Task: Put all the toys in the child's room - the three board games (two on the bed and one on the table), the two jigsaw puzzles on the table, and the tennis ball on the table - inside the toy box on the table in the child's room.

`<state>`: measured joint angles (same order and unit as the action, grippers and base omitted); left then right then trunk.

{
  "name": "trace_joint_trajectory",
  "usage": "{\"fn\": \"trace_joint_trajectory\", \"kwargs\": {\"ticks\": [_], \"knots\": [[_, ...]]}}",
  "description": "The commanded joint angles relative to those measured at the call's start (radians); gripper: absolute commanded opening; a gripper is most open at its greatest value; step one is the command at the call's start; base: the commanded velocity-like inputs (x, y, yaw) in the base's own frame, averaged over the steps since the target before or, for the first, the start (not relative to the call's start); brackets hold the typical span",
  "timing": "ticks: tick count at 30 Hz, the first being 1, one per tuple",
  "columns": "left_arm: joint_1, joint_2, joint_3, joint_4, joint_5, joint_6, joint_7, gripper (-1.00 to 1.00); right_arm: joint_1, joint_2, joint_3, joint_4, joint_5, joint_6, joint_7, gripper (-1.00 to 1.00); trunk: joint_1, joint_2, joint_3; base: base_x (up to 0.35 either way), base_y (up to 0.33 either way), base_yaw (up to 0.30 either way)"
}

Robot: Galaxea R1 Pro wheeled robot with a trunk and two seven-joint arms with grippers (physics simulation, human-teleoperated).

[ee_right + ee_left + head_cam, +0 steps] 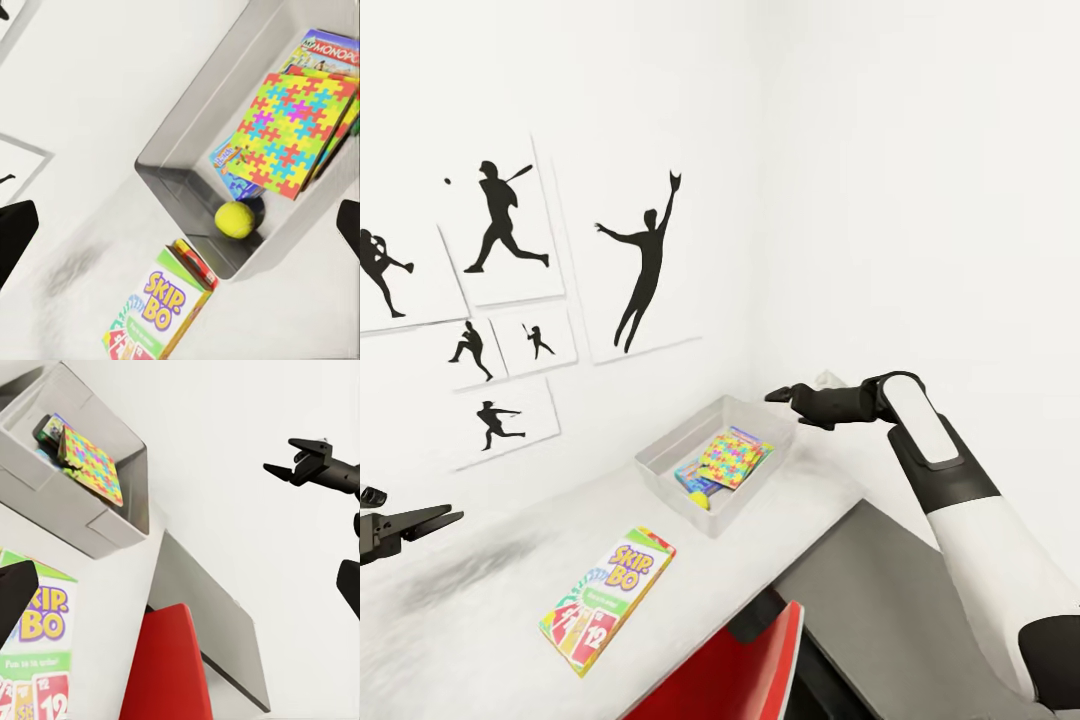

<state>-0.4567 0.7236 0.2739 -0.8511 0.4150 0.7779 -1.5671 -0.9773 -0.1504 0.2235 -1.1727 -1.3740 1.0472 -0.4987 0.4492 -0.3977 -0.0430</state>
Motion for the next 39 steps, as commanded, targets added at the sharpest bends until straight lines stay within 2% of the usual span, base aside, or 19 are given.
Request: {"fn": "trace_joint_trajectory", "kwargs": {"ticks": [1,12,22,25,36,39], "knots": [[0.000,0.000,0.000,0.000,0.000,0.011,-0.004,1.00,-0.001,0.000,0.003,-0.001,-0.009,0.000,-0.010,1.00,0.001,-0.002,-0.001,-0.001,0.001,-0.186],[0.000,0.000,-0.001,0.000,0.000,0.011,-0.004,1.00,-0.004,0.011,0.013,-0.002,-0.002,0.000,-0.013,1.00,0.001,-0.002,0.015,-0.014,0.000,-0.191],[0.000,0.000,-0.001,0.000,0.000,0.011,-0.004,1.00,-0.004,0.012,0.099,-0.002,0.002,0.000,-0.014,1.00,0.001,-0.002,0.028,-0.104,0.000,-0.132],[0.000,0.000,-0.001,0.000,0.000,0.011,-0.004,1.00,-0.004,0.014,0.108,-0.001,0.002,0.000,-0.015,1.00,0.001,-0.002,0.031,-0.021,0.000,0.013],[0.000,0.000,-0.001,0.000,-0.001,0.011,-0.004,1.00,-0.003,0.035,0.120,-0.002,0.003,0.000,-0.014,1.00,0.001,-0.002,0.032,-0.009,0.002,0.003],[0.000,0.000,-0.001,0.000,-0.001,0.011,-0.004,1.00,-0.003,0.054,0.141,-0.001,0.005,0.000,-0.015,1.00,0.001,-0.002,0.033,-0.064,0.040,0.002]]}}
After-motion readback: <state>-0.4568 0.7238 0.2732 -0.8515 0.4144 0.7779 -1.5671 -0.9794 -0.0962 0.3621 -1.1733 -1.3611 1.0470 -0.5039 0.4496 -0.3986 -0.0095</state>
